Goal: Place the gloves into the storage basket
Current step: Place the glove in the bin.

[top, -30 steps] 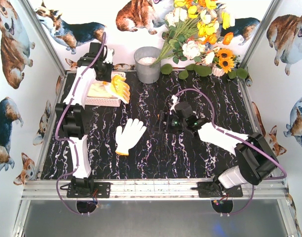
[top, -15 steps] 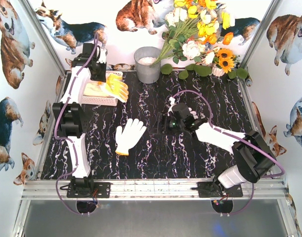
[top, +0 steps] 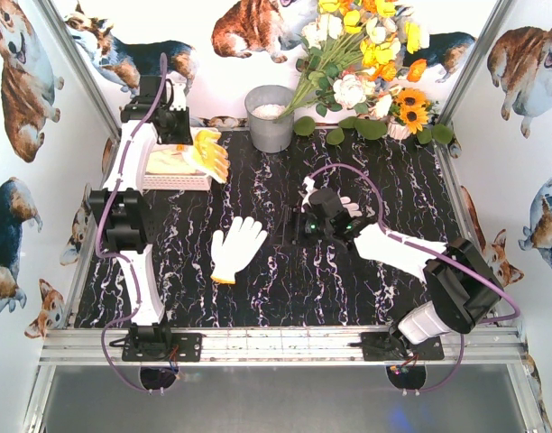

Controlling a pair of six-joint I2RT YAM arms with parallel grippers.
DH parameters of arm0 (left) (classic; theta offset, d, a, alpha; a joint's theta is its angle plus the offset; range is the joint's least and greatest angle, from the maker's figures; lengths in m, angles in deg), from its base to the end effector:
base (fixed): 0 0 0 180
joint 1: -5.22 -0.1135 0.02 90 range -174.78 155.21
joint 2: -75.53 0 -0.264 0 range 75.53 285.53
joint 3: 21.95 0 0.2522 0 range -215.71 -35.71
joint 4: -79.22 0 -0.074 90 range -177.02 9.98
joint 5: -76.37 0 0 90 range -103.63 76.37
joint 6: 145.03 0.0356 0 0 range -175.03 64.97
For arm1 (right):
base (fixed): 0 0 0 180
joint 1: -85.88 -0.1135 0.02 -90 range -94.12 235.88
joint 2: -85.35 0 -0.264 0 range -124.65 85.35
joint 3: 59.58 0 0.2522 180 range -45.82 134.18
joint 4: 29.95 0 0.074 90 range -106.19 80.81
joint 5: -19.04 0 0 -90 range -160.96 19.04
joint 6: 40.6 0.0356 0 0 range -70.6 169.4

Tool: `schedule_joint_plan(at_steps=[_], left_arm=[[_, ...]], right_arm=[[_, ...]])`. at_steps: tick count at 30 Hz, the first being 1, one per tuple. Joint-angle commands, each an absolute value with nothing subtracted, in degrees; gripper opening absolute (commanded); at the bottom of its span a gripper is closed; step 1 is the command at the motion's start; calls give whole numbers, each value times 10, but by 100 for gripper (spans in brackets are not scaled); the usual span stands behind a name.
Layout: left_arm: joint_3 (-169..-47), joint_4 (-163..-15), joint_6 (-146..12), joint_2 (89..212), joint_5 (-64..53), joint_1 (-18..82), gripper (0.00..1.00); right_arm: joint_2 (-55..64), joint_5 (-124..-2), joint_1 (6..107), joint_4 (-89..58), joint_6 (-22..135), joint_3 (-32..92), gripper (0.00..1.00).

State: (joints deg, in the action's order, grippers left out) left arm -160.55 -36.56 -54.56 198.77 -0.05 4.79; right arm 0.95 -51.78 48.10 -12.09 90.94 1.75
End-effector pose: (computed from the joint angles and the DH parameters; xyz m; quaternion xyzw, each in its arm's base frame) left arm 0.4794 -0.0048 0.3193 0.0419 0.9297 -0.1079 0.3497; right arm 0.2359 0.1977 0.2069 -0.0397 0.8988 0.3780 0.2185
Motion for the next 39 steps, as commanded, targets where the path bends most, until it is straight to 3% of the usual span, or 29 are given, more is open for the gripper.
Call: schedule_joint_plan(at_steps=[1, 19, 39], left_arm=[[-1628, -392, -552, 1950, 18, 37, 0], [-1636, -414, -563, 1969, 26, -10, 0], [-1636, -408, -531, 1999, -48, -28, 0]], right_arm=[[7, -533, 468, -139, 913, 57, 69], [-9, -537, 452, -143, 916, 71, 69], [-9, -536, 452, -152, 919, 56, 69]])
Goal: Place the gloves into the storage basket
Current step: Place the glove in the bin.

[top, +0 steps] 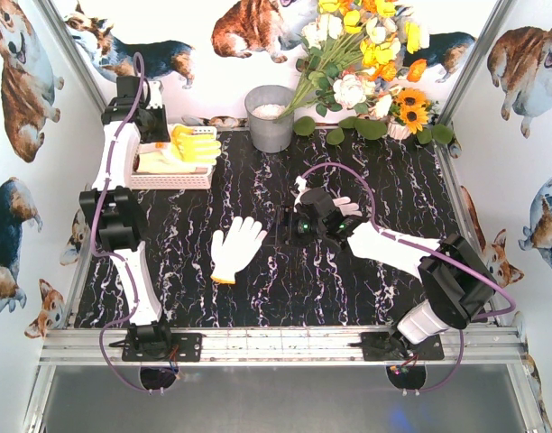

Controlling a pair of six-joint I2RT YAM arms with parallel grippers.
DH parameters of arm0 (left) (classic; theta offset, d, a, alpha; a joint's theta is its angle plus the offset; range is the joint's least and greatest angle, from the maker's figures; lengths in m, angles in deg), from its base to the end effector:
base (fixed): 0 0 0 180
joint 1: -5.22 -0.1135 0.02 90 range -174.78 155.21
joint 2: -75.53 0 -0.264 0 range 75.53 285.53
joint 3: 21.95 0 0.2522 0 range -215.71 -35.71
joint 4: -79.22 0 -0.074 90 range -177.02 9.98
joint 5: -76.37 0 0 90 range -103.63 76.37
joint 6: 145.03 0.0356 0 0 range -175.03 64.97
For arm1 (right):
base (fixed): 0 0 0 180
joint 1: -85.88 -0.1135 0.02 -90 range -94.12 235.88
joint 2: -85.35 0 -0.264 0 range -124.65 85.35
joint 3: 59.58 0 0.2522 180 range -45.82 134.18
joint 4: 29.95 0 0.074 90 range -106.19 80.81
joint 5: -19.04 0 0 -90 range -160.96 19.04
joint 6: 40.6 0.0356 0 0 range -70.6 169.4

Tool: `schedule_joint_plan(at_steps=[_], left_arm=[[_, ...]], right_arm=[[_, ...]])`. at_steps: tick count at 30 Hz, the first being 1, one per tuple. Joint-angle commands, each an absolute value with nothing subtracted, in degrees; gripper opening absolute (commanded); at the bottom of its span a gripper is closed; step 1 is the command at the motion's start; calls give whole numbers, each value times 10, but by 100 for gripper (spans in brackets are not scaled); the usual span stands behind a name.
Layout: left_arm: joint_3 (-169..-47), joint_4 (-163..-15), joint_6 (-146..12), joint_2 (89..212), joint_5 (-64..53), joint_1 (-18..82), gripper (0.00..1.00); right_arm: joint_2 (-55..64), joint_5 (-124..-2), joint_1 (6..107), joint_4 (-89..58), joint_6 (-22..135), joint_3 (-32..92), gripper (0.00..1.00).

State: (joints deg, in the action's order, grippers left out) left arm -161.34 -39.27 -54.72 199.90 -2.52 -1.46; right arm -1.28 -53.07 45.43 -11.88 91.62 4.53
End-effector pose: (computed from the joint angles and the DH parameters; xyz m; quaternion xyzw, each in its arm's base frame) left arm 0.4851 0.0499 0.3178 -0.0155 0.9250 -0.0673 0.3737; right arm 0.2359 0.2155 0.2103 -0.0511 0.8983 0.3787 0.2167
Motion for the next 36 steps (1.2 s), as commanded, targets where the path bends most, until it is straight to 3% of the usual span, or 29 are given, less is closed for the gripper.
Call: schedule_joint_plan(at_steps=[1, 25, 36], left_arm=[[-1636, -409, -530, 2001, -50, -29, 0], [-1655, -424, -518, 2051, -69, -63, 0], [-1647, -437, -555, 2032, 34, -51, 0]], right_arm=[[-10, -535, 451, -152, 919, 56, 69], [20, -550, 448, -139, 922, 42, 69], [15, -552, 441, -146, 925, 42, 69]])
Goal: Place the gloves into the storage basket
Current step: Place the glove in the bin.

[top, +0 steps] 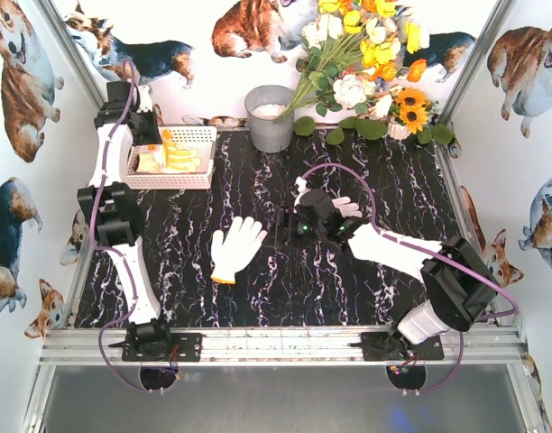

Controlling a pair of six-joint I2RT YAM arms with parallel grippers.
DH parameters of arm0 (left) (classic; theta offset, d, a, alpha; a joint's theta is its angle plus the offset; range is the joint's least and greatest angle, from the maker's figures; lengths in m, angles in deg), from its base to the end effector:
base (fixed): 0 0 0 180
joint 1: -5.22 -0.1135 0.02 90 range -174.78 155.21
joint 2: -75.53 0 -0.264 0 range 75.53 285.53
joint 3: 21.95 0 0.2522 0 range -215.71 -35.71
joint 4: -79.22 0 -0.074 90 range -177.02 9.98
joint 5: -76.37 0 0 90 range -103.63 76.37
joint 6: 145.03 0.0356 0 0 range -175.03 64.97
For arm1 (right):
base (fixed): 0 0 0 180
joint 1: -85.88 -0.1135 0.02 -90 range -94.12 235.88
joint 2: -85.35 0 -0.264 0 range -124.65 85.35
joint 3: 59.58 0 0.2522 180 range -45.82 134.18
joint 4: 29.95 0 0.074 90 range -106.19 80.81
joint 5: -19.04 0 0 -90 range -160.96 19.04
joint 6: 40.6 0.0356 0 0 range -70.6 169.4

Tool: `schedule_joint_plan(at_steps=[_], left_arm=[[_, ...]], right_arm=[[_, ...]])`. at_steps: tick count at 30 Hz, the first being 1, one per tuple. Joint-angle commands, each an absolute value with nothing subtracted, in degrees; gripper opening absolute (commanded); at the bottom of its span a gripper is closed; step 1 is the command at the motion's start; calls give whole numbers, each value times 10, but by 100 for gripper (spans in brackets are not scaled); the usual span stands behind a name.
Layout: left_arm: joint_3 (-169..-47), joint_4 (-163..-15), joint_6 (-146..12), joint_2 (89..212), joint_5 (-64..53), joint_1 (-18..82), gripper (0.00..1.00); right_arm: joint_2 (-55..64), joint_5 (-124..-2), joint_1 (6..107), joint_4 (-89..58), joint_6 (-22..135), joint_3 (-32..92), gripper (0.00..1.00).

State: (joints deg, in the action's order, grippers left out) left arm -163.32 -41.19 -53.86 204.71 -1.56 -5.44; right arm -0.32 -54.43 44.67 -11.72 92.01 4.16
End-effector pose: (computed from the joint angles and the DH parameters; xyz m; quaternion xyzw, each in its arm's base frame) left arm 0.4996 0.0865 0.2913 -0.0386 0.9265 -0.0602 0.3694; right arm 0.2315 0.2162 0.2128 -0.0496 0.8982 0.3755 0.2232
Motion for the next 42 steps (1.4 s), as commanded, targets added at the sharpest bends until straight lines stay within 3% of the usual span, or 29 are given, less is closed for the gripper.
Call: schedule_joint_plan(at_steps=[1, 12, 38, 42], left_arm=[[-1648, -437, -555, 2033, 39, -50, 0], [-1679, -440, -579, 2026, 121, -25, 0], [-1694, -451, -628, 2024, 185, -8, 0], [-1696, -440, -616, 2030, 152, -8, 0]], right_arm=[[15, -552, 441, -146, 925, 42, 69], [7, -549, 440, -158, 929, 35, 69], [9, -550, 439, -167, 933, 23, 69], [11, -550, 440, -166, 933, 21, 69]])
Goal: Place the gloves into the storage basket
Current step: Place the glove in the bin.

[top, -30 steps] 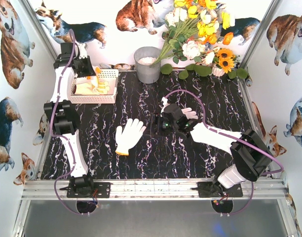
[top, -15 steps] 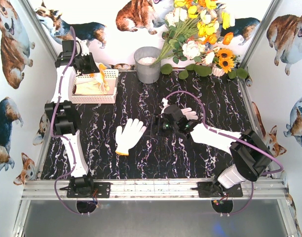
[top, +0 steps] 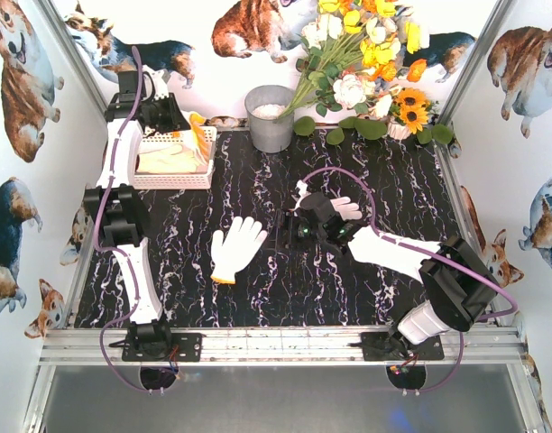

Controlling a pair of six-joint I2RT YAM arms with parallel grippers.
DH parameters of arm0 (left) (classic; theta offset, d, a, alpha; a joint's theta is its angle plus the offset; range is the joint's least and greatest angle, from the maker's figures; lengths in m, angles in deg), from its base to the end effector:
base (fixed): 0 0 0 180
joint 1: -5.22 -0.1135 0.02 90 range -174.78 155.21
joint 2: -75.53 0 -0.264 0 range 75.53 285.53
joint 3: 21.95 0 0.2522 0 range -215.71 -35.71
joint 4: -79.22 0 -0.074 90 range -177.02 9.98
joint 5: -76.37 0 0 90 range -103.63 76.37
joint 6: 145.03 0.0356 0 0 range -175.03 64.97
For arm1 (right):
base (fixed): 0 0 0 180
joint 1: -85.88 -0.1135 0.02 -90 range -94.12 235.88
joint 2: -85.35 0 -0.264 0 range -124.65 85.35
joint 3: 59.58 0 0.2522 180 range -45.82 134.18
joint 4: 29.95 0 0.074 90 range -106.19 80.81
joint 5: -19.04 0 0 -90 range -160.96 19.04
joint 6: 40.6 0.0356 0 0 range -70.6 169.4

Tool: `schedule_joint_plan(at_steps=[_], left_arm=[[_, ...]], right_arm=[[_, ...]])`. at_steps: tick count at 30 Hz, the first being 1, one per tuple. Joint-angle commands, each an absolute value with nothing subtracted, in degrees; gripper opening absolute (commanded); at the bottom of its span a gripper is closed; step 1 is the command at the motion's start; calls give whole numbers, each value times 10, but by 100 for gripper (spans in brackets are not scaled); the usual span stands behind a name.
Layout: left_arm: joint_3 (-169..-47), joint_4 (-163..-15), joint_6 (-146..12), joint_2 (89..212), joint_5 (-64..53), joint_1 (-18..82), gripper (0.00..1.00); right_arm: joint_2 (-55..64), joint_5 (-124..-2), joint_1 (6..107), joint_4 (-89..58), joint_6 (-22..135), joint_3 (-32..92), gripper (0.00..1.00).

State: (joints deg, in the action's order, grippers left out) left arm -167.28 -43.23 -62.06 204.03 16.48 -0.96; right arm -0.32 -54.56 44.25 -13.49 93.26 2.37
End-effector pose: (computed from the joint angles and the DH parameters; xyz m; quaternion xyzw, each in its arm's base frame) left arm 0.5042 0.0366 0.3248 0.0066 0.8844 -0.2391 0.4008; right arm 0.2277 0.2158 0.2055 -0.0426 0.8987 0.3780 0.2184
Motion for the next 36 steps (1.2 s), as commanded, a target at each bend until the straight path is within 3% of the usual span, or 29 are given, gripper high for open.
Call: schedule_joint_plan(at_steps=[1, 14, 36], left_arm=[[-1696, -434, -610, 2033, 137, -8, 0], [-1704, -391, -563, 2052, -1, -24, 0], [-1703, -392, -532, 2109, -78, -61, 0]], right_arm=[[12, -550, 440, -165, 933, 20, 69], [26, -555, 440, -156, 929, 17, 69], [30, -554, 440, -148, 929, 15, 69]])
